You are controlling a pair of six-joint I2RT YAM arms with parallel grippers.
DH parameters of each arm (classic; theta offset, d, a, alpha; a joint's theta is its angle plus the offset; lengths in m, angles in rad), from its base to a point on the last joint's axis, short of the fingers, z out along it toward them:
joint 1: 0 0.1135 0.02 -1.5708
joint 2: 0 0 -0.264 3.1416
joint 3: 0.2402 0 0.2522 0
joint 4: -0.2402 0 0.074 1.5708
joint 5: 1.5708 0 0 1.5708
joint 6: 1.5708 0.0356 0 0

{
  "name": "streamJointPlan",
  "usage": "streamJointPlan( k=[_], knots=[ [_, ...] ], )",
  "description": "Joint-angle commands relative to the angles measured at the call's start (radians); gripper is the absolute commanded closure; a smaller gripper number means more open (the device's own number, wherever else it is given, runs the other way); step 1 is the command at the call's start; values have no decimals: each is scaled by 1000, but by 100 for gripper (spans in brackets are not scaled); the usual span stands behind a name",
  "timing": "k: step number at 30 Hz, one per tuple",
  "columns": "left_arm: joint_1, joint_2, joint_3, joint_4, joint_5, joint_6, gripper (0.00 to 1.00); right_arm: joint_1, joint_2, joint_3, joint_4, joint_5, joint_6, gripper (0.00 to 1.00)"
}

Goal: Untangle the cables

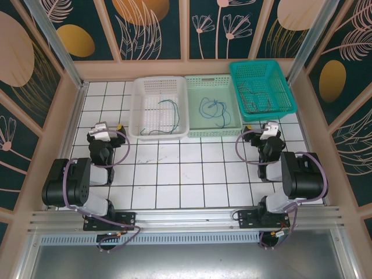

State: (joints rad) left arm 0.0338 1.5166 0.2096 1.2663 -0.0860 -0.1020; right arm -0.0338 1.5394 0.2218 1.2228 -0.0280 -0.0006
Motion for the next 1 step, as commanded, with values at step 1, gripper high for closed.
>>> streamJointPlan(
  k=[1],
  knots=[
    [4,-2,5,41,14,-13,1,-6,0,18,10,-20,12,1]
  ],
)
